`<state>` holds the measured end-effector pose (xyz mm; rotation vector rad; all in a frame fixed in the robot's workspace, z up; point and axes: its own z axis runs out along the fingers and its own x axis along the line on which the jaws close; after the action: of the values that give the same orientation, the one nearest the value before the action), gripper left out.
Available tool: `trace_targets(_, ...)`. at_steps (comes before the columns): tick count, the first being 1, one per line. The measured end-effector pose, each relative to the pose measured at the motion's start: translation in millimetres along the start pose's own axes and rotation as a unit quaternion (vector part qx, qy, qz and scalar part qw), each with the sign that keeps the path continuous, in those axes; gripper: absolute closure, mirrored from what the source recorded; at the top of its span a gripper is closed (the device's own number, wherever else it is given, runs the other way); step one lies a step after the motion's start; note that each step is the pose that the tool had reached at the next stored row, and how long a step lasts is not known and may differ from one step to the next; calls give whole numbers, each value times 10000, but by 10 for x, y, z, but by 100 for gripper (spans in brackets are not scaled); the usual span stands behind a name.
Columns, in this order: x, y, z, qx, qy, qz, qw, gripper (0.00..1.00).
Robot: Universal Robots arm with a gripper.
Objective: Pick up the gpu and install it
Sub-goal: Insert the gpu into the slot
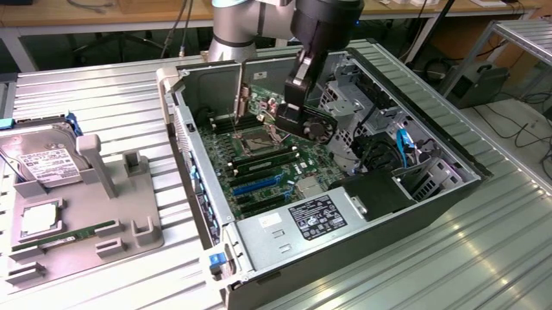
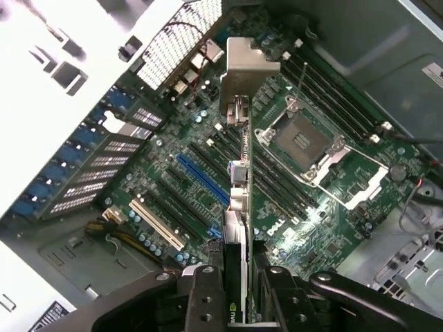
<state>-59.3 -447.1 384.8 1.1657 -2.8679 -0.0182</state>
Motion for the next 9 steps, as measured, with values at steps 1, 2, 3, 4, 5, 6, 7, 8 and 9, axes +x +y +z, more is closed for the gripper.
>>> trace_targets(1,0,0,4,4,3,-114,9999,74)
trace_targets(2,0,0,6,7,5,-206,9998,74)
trace_targets(3,0,0,10,11,7,-350,9994,74)
trace_targets(4,0,0,16,12,6,-556,9985,74)
trace_targets(5,0,0,23,-2,-12,-778,9970,74)
trace_targets(6,-1,0,25,-10,-23,-882,9961,74)
trace_targets(7,-1,-1,28,-18,-33,-978,9952,74)
trace_targets(8,-1,-1,29,-27,-43,-1074,9942,74)
trace_targets(9,-1,-1,31,-35,-52,-1152,9933,74)
